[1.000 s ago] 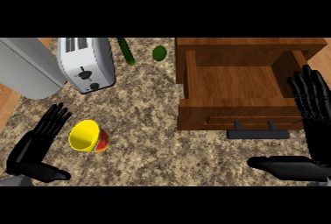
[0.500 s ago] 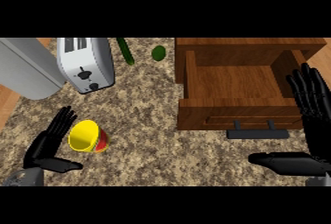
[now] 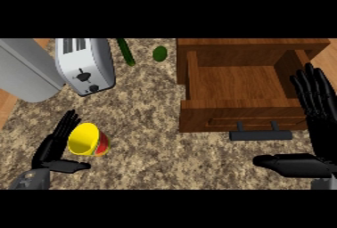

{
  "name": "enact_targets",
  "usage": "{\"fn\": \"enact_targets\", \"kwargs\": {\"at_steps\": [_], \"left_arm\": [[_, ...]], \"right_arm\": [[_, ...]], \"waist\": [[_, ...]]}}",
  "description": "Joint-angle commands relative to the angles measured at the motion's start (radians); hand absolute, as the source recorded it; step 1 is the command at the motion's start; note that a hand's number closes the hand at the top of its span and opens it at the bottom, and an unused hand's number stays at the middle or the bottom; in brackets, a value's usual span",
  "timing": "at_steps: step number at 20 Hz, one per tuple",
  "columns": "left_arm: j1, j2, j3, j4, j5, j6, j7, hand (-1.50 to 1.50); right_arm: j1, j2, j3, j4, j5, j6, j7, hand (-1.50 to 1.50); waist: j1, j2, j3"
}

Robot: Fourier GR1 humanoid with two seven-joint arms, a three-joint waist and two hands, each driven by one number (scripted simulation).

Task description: Pick up the cup, place it into the drawer and close the drawer

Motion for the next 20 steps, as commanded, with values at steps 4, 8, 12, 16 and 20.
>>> {"fn": "enact_targets", "kwargs": {"at_steps": [4, 8, 12, 16, 20], "left_arm": [[-0.042, 0.017, -0.019, 0.115, -0.030, -0.105, -0.190, -1.50], [-0.110, -0.024, -0.014, 0.157, -0.028, -0.047, -0.163, -1.50], [-0.103, 0.008, -0.017, 0.178, -0.031, -0.098, -0.200, -1.50], [-0.154, -0.035, -0.015, 0.184, -0.019, -0.094, -0.161, -1.50], [-0.163, -0.043, -0.027, 0.178, -0.018, -0.143, -0.163, -1.50]], "right_arm": [[-0.002, 0.030, 0.046, -0.031, 0.035, -0.019, 0.013, -1.50], [-0.032, 0.025, 0.046, 0.002, 0.041, -0.017, 0.016, -1.50], [-0.010, 0.023, 0.033, -0.008, 0.018, -0.005, 0.017, -1.50], [-0.053, 0.004, 0.020, 0.015, -0.001, 0.011, 0.033, -1.50], [-0.010, 0.027, 0.046, 0.010, 0.029, -0.002, 0.015, -1.50]], "waist": [[-0.009, 0.004, -0.002], [-0.009, 0.005, -0.002], [-0.006, 0.004, -0.001], [-0.012, 0.008, -0.002], [-0.015, 0.008, -0.002]]}}
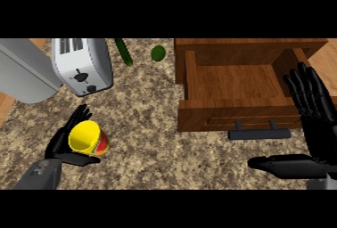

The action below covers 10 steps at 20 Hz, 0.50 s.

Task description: Pick up the cup, place it into the drawer and close the drawer

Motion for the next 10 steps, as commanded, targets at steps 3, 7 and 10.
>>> {"fn": "enact_targets", "kwargs": {"at_steps": [3, 7, 10], "left_arm": [[0.008, -0.027, -0.010, 0.001, 0.011, -0.187, -0.138, -1.50], [0.004, -0.035, -0.014, -0.024, 0.032, -0.264, -0.126, -1.50], [-0.012, -0.059, -0.019, -0.031, 0.046, -0.295, -0.107, 1.50]], "right_arm": [[0.026, 0.000, -0.008, 0.020, -0.005, 0.012, -0.036, -1.50], [0.020, 0.008, -0.001, 0.002, -0.011, 0.008, -0.017, -1.50], [-0.003, -0.019, -0.039, 0.038, -0.029, 0.019, -0.010, -1.50]], "waist": [[-0.002, 0.000, 0.000], [0.007, -0.004, 0.001], [0.005, -0.001, 0.001]]}}
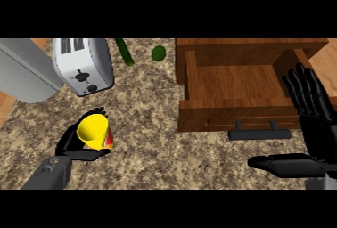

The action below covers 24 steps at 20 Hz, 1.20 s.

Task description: Pick up the cup, place it into the drawer and close the drawer

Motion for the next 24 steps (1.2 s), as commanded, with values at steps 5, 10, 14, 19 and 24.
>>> {"fn": "enact_targets", "kwargs": {"at_steps": [5, 10, 14, 19, 24], "left_arm": [[-0.005, -0.017, -0.014, -0.020, 0.050, -0.324, -0.065, 1.50], [0.011, -0.071, -0.016, -0.061, 0.080, -0.311, -0.102, 1.50], [0.037, -0.080, 0.111, -0.080, 0.190, -0.075, -0.124, 1.50], [0.028, -0.064, 0.194, -0.083, 0.249, 0.037, -0.198, 1.50], [-0.025, -0.115, 0.174, -0.161, 0.255, 0.054, -0.189, 1.50]], "right_arm": [[-0.040, -0.057, -0.069, 0.039, -0.050, 0.032, 0.028, -1.50], [0.002, -0.004, -0.009, 0.006, 0.006, -0.002, -0.005, -1.50], [0.026, -0.011, -0.002, 0.018, 0.027, 0.008, -0.030, -1.50], [-0.014, -0.024, -0.024, 0.026, 0.001, 0.017, -0.021, -1.50], [0.014, -0.029, -0.022, 0.020, 0.025, 0.015, -0.020, -1.50]], "waist": [[0.007, -0.001, 0.000], [0.003, -0.003, 0.000], [0.017, -0.006, 0.002], [0.011, -0.002, 0.001], [0.018, -0.009, 0.003]]}}
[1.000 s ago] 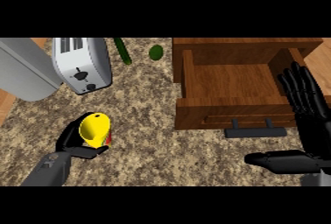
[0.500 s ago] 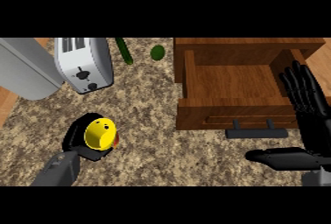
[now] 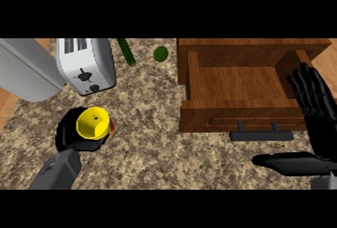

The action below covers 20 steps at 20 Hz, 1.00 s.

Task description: Pick up the cup, place it into the drawer and close the drawer

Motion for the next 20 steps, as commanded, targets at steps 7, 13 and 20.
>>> {"fn": "enact_targets", "kwargs": {"at_steps": [7, 13, 20], "left_arm": [[-0.109, -0.034, -0.059, -0.201, 0.021, -0.035, 0.077, 1.50], [-0.097, -0.089, -0.147, -0.520, 0.010, 0.109, 0.260, 1.50], [-0.236, -0.177, -0.231, -0.676, -0.029, 0.293, 0.497, 1.50]], "right_arm": [[0.034, 0.024, 0.001, 0.028, 0.009, -0.002, -0.058, -1.50], [0.047, -0.017, -0.068, -0.023, -0.046, 0.015, -0.002, -1.50], [0.092, -0.001, -0.072, -0.011, -0.049, 0.028, -0.055, -1.50]], "waist": [[0.013, -0.008, 0.003], [0.025, -0.014, 0.004], [0.012, -0.009, 0.003]]}}
